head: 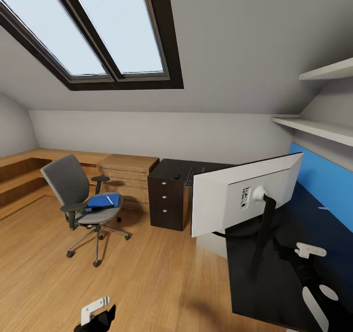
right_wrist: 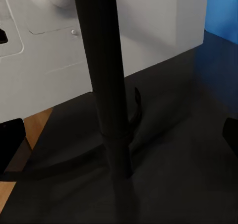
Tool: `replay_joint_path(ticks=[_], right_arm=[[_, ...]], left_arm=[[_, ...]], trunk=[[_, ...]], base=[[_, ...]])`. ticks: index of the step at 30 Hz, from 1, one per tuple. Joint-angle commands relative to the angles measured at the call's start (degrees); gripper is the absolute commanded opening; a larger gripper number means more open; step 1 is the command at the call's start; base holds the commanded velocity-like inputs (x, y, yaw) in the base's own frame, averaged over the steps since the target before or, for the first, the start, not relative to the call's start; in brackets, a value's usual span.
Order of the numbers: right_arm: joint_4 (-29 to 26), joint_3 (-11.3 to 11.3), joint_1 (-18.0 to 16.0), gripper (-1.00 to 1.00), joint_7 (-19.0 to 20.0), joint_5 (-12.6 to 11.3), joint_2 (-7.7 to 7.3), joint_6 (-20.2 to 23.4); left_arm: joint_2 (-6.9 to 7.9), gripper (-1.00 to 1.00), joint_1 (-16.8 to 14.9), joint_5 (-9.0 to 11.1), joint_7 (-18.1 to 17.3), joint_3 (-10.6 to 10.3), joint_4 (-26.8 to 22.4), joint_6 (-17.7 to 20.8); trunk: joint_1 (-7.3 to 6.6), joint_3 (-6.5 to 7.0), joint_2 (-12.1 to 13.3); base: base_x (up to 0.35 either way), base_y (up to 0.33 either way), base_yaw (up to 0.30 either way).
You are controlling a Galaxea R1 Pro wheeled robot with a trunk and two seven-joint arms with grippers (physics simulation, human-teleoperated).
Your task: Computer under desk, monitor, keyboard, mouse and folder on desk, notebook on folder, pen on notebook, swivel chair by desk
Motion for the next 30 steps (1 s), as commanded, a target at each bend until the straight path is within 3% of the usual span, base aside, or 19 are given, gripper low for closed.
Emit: replay_joint_path(ticks=[1,3,8,14,30], right_arm=[[0.1,-0.1,0.0,1.0,0.5,-0.6,0.0,-0.1],[0.3,-0.1,0.0,1.0,0.5,-0.6,-0.01,-0.1],[0.4,-0.2,0.0,1.0,0.5,-0.6,-0.01,-0.2],[0.4,-0.2,0.0,1.0,0.5,-0.6,-0.01,-0.2],[0.4,-0.2,0.0,1.0,0.5,-0.6,-0.01,-0.2]], left_arm=[[0.06,1.0,0.0,1.2,-0.1,0.1,0.4,0.3],[0.42,1.0,0.0,2.5,-0.6,0.2,1.7,0.3],[0.81,1.0,0.0,3.4,-1.3,0.2,3.0,-2.3],[0.89,1.0,0.0,3.4,-1.6,0.0,5.1,-5.4],[0.89,1.0,0.0,3.4,-1.8,-0.1,6.1,-6.2]], trunk=[[0.01,-0.08,-0.1],[0.01,-0.08,-0.1],[0.01,-0.08,-0.1],[0.01,-0.08,-0.1],[0.01,-0.08,-0.1]], base=[[0.0,0.0,0.0],[0.0,0.0,0.0],[0.014,0.0,0.0],[0.191,0.0,0.0],[0.13,0.0,0.0]])
